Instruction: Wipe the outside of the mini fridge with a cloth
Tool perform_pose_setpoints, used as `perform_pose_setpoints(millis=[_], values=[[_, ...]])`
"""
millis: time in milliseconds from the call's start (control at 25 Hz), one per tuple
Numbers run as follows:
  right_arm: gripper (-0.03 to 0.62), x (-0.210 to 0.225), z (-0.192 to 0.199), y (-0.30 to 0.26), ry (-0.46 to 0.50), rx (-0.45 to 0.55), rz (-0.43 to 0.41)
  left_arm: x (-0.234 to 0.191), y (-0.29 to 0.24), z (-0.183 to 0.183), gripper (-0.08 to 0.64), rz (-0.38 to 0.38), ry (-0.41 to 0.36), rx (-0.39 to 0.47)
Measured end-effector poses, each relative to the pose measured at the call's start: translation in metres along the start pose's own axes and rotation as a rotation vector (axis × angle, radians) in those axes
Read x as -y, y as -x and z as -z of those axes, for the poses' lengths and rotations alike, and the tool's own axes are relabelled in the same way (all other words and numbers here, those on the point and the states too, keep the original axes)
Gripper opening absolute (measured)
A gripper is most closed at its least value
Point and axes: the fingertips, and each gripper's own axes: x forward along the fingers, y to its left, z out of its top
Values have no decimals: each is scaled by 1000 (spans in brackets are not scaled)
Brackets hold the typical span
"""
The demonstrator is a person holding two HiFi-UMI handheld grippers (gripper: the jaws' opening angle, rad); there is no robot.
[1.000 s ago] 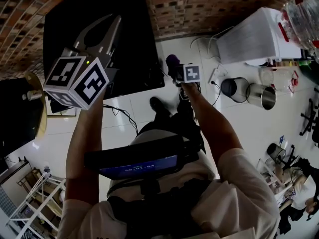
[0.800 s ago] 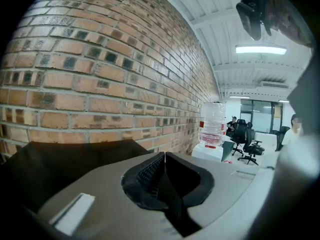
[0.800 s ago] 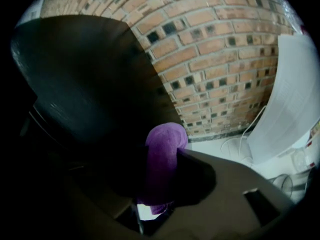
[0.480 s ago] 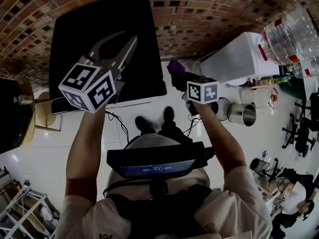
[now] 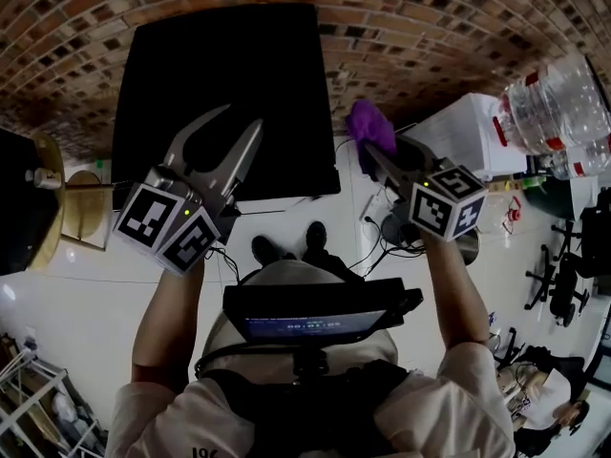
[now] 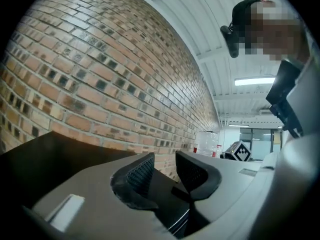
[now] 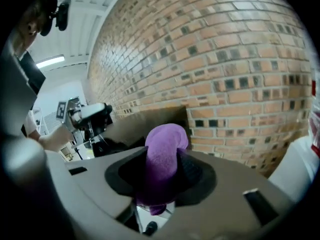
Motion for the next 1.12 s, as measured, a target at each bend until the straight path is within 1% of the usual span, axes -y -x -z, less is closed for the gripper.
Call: perform_pose_setpoints(millis=[120,160,280,480,600,720,880,1120], values=[[152,-25,-36,5,111,29,-29,1,12,-4,140,-2,-12,11],[152,-36,-46,4,146,36,-43,1,17,-5,130,-3,-15,15],[153,-74,-70,-7,227,56,-107,-1,32,-5,112,-17,-3,23],[156,-136,-96,-55,333,63,-220,-23,58,2,112,-97,48,48],[160,-166,-99,-91,360,29,-283,-32,71,1,100,-136,77,60],[160,-186,-94,-120,389,-20,-309,-38,85,-4,100,-162,95,81],[161,-195,-83,-153,411,-91,-295,-43,98,-6,100,-183,104,94],[167,-196,-61,-180,482,-195,-263,-40,100,3,101,-172,109,58]])
